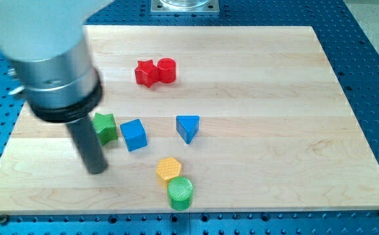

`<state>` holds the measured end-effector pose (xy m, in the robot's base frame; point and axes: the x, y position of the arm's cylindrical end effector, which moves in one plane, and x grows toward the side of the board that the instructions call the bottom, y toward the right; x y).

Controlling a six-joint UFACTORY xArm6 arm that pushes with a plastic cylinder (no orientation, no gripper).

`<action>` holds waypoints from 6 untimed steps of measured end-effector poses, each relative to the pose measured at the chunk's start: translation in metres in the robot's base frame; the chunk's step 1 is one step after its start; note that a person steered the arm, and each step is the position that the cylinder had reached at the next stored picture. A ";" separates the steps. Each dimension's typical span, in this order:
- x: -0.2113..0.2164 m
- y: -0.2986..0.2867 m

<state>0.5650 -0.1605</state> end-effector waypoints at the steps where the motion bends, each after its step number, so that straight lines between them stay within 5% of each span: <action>1: 0.053 -0.010; 6: 0.053 0.149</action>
<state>0.6177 -0.0117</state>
